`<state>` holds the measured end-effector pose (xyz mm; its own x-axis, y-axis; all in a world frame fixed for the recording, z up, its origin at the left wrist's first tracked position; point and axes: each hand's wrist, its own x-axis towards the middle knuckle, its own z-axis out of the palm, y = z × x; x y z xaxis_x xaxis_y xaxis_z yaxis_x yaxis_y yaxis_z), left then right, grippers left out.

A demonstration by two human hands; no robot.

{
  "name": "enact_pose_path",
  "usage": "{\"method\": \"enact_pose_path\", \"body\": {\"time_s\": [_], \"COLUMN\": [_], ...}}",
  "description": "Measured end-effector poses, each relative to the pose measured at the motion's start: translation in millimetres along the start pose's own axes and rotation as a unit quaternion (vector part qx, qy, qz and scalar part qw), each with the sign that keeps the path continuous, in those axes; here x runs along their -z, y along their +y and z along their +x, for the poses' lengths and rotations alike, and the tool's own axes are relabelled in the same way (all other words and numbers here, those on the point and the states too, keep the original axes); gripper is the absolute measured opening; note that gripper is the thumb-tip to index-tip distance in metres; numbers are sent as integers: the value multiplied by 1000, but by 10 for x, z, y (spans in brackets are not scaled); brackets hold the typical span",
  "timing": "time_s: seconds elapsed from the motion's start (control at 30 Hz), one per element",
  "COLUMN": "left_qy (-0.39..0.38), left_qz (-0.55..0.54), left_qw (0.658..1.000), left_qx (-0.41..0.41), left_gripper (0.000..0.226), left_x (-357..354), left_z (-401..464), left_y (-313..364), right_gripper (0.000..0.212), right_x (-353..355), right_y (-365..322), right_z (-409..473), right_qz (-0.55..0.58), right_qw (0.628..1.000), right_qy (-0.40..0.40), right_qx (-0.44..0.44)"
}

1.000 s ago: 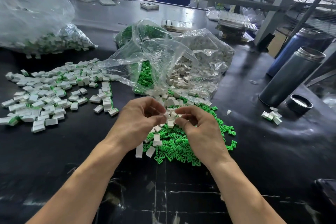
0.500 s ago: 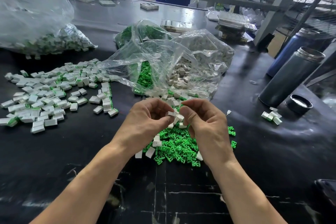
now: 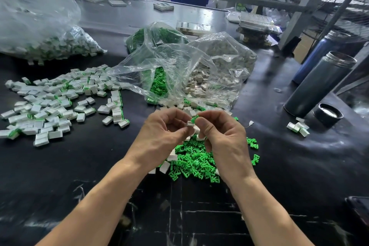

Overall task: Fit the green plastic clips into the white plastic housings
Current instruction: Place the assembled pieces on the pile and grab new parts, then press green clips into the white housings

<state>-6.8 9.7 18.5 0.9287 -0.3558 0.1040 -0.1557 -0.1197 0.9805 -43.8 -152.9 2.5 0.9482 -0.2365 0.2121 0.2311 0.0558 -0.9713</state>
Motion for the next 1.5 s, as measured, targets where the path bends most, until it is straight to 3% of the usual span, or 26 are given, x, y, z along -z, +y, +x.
{"method": "enact_pose_path", "body": {"time_s": [0.57, 0.97, 1.5], "left_qy": [5, 38, 66], "left_qz": [12, 116, 114], "left_qw": [1000, 992, 991], "left_qx": [-13, -14, -6], "left_gripper": [5, 12, 15], "left_x": [15, -17, -60], "left_z": [3, 17, 12], "left_y": [-19, -96, -118], "right_gripper": [8, 12, 11], "right_x": [-24, -40, -143], "right_y": [-7, -47, -6], "right_z": [-27, -74, -105], "right_qz": [-99, -168, -26], "right_qw": [995, 986, 996], "right_qy": [10, 12, 42], "right_qx": [12, -15, -71]}}
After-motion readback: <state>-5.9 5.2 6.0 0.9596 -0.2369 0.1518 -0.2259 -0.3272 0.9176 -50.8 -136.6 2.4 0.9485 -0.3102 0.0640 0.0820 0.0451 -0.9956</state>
